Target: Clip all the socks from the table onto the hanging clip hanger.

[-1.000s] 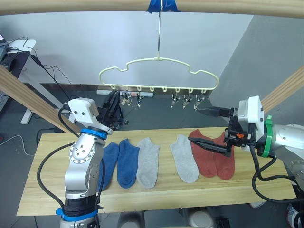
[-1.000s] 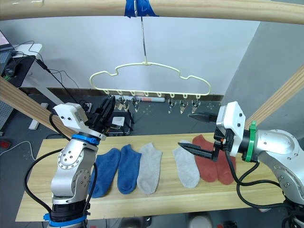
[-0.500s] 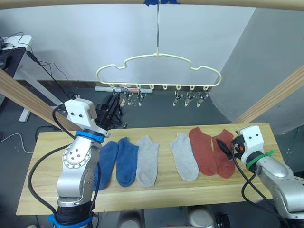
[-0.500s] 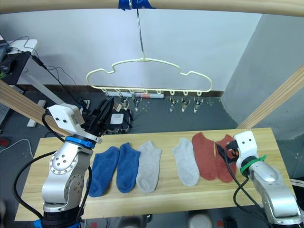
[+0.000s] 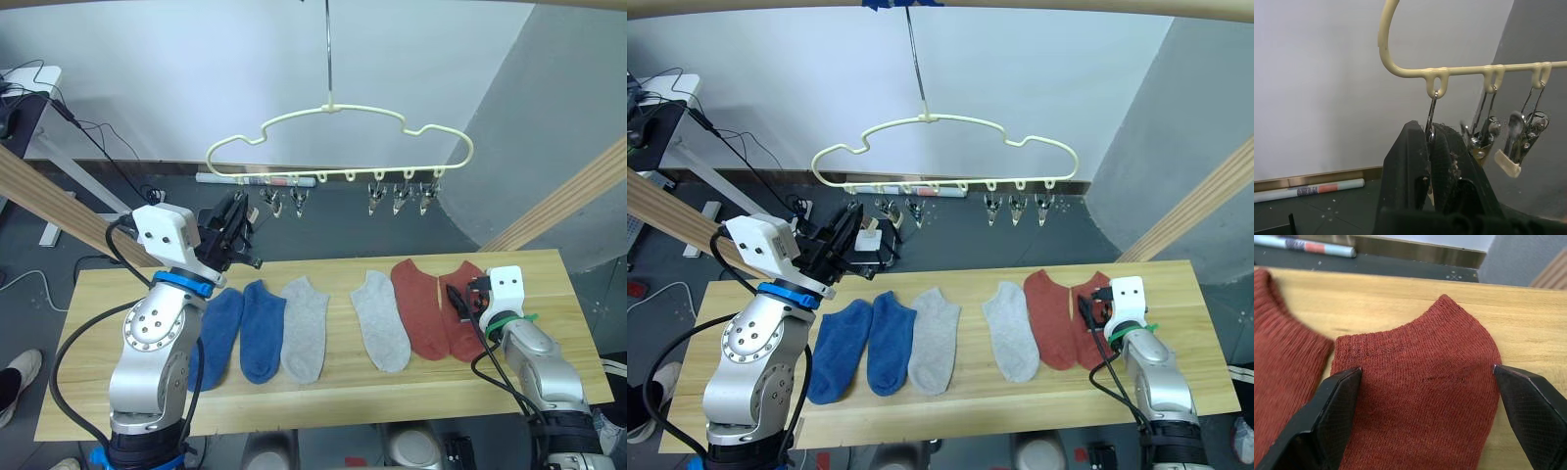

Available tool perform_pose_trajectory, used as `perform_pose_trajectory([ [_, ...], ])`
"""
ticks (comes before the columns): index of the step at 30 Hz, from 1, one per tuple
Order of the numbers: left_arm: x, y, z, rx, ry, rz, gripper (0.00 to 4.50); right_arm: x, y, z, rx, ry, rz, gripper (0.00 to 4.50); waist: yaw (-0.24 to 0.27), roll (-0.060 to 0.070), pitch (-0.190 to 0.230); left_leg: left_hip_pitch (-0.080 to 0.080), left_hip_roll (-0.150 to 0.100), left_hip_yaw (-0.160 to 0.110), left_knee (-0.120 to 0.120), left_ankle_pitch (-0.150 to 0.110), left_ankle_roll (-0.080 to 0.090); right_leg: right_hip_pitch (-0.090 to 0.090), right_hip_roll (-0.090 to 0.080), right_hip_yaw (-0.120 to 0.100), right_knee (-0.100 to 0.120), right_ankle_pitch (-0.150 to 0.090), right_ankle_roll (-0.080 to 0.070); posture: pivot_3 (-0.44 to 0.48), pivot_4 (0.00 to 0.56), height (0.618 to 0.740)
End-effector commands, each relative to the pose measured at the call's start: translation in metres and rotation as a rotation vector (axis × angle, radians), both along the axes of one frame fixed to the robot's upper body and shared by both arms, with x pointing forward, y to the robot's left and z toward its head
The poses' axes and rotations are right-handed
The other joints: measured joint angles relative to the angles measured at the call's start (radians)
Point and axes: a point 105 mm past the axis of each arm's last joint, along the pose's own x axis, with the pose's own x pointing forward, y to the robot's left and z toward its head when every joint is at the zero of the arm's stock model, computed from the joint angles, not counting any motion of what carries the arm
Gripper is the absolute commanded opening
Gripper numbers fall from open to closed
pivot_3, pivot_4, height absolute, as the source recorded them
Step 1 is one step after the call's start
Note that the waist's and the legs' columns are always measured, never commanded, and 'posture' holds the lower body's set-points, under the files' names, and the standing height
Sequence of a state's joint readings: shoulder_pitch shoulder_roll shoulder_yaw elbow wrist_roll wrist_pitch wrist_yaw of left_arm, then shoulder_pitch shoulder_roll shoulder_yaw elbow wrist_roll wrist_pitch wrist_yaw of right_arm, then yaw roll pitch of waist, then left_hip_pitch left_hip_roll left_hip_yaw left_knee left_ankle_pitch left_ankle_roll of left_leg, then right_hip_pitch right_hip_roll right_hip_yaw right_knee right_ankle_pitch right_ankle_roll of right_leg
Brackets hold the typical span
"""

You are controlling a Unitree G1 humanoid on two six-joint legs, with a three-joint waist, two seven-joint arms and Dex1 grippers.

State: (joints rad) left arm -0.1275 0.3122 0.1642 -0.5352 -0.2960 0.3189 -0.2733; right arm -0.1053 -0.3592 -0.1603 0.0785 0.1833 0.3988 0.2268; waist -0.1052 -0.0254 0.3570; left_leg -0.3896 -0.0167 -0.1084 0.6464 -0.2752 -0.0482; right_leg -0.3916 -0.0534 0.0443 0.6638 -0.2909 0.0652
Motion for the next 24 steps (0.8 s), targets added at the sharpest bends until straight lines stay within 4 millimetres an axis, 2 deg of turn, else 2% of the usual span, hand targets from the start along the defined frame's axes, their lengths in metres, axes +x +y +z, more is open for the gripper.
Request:
perform_pose_trajectory([
  [1,-0.007,0.002,0.010,0.011,-0.040,-0.001,0.02,-0.013,-0.007,-0.026,0.084,0.126,-0.097,4.50,0.000,0.000,0.000,0.000,0.000,0.000,0.000,0.000,0.000,0.000,0.000,0.000,0.000,0.000,0.000,-0.146,0.398,0.740],
  [4,-0.007,0.003,0.009,0.011,-0.037,0.003,0.02,-0.019,-0.007,-0.034,0.150,0.173,-0.147,3.86,0.003,0.000,0.000,0.000,0.000,0.000,0.000,0.000,0.000,0.001,0.000,0.000,0.000,0.001,0.001,-0.142,0.393,0.740],
  [10,-0.006,0.004,0.009,0.009,-0.032,-0.006,0.02,-0.021,-0.005,-0.036,0.197,0.199,-0.151,1.81,0.010,-0.001,-0.001,0.000,0.000,0.000,0.000,0.000,0.000,0.001,0.000,0.000,-0.001,0.001,0.001,-0.145,0.388,0.740],
  [13,-0.006,0.002,0.010,-0.011,-0.016,-0.031,0.02,-0.019,-0.003,-0.026,0.167,0.154,-0.095,0.81,0.009,-0.001,-0.001,0.001,0.000,0.000,0.000,0.000,0.000,0.001,0.000,0.000,-0.001,0.001,0.001,-0.145,0.386,0.740],
  [15,-0.007,0.001,0.013,-0.032,0.000,-0.061,0.02,-0.016,0.003,-0.008,0.112,0.096,0.003,0.07,0.010,-0.001,-0.001,0.001,0.000,0.000,0.000,0.000,0.000,0.001,0.000,0.000,-0.001,0.001,0.001,-0.142,0.383,0.740],
  [16,-0.008,0.001,0.015,-0.041,0.009,-0.079,0.02,-0.014,0.008,0.006,0.070,0.057,0.078,0.00,0.010,-0.001,0.000,0.001,0.000,0.000,0.000,0.000,0.000,0.001,0.000,0.000,-0.001,0.001,0.001,-0.141,0.382,0.740],
  [19,-0.009,0.002,0.017,-0.054,0.031,-0.111,0.02,-0.014,0.022,0.028,0.003,-0.003,0.216,0.00,0.008,0.000,0.000,0.000,0.000,0.000,-0.001,0.000,0.000,0.000,0.000,0.000,-0.001,0.001,0.001,-0.143,0.379,0.740],
  [21,-0.011,0.003,0.020,-0.070,0.053,-0.142,0.02,-0.015,0.048,0.056,-0.121,-0.086,0.436,0.00,0.006,0.002,0.002,-0.001,0.000,0.001,-0.001,0.000,0.000,-0.002,0.000,0.001,0.000,0.001,0.002,-0.146,0.379,0.740],
  [23,-0.014,0.002,0.025,-0.096,0.076,-0.176,0.02,-0.024,0.089,0.084,-0.246,-0.168,0.718,0.00,0.004,0.003,0.002,-0.005,-0.001,0.002,0.000,0.000,-0.001,-0.006,0.000,0.002,0.000,0.002,0.002,-0.151,0.382,0.740],
  [24,-0.014,0.002,0.027,-0.105,0.085,-0.186,0.02,-0.028,0.102,0.091,-0.272,-0.187,0.799,0.00,0.002,0.002,0.003,-0.007,-0.001,0.002,0.000,0.001,-0.001,-0.009,0.000,0.002,0.001,0.002,0.003,-0.151,0.381,0.740],
])
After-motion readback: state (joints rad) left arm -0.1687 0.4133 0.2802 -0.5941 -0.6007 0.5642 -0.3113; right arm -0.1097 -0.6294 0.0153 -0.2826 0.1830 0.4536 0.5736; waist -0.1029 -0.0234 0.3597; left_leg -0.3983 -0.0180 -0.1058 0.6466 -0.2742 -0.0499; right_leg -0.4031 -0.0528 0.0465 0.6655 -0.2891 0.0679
